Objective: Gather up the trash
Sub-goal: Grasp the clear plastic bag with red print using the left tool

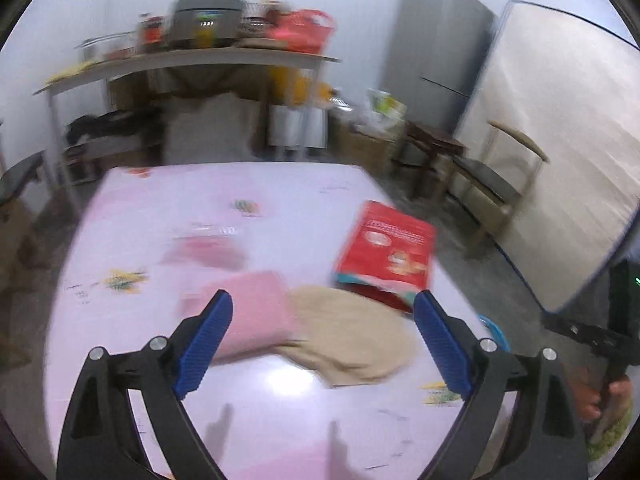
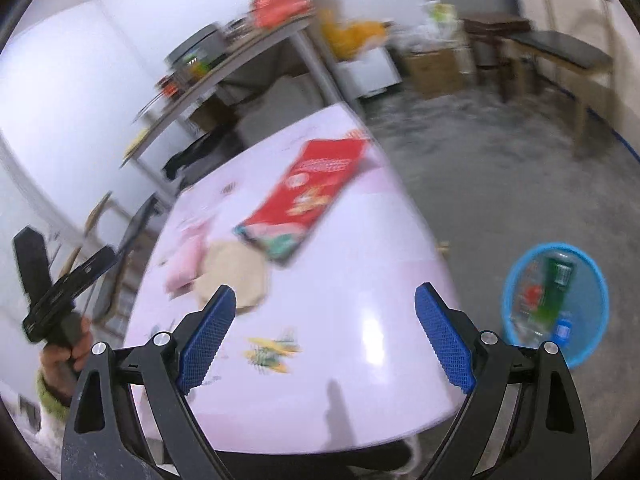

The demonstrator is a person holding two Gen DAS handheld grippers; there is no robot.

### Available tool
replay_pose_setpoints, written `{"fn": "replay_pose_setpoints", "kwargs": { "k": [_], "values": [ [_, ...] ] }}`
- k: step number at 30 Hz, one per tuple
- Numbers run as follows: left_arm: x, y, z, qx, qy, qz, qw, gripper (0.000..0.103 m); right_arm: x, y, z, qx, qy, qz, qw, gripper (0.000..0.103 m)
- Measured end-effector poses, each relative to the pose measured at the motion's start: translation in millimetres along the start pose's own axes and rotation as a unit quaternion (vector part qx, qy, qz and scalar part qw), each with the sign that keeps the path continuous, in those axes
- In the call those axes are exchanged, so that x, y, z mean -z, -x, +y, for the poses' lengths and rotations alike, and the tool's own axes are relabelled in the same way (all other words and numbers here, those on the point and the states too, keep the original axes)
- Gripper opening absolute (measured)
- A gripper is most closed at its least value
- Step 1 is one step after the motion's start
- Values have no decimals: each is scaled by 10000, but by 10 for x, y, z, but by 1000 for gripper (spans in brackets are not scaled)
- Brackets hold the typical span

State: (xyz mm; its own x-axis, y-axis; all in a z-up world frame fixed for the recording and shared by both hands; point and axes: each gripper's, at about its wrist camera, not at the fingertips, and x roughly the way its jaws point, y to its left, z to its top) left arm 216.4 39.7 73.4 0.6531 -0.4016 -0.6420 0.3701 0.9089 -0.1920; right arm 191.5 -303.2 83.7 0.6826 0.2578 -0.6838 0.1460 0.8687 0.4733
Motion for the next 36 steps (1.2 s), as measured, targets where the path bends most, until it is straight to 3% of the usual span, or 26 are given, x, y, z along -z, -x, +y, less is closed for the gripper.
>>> {"fn": "replay_pose_setpoints", "kwargs": {
  "k": [6,8,12,16,19,20,26,33,36],
  "values": [
    [-150,-227,643,-265,294,145,9991,90,38,-324,617,-387,518,434,9970,87],
    [-233,-432,813,-197,434,322,9983,90,69,-409,779,-474,656,550,9952,87],
    [-466,-788,1174,27,1216,622,9906,90,124,-601,1068,-531,905,753,9916,87],
    [-658,-1132,1460,55,1972,801,9771,91,147,-737,1187,-558,905,896,9903,87],
    [-709,-1527,1716,-143,2729,1271,9535,90,139,-839,1209,-535,859,999,9898,87],
    [-709,-1624,1742,-165,2810,1403,9493,90,137,-853,1211,-528,851,1021,9897,87],
    [-650,-2086,1772,-409,2783,1982,9389,84,106,-923,1171,-474,798,1094,9897,87],
    [-696,-2179,1596,-1040,2055,1947,9534,67,93,-942,1090,-452,704,1110,9903,87],
    [-663,-2142,1521,-1213,1787,1895,9578,54,97,-900,1055,-448,676,1088,9907,87]
  ]
}}
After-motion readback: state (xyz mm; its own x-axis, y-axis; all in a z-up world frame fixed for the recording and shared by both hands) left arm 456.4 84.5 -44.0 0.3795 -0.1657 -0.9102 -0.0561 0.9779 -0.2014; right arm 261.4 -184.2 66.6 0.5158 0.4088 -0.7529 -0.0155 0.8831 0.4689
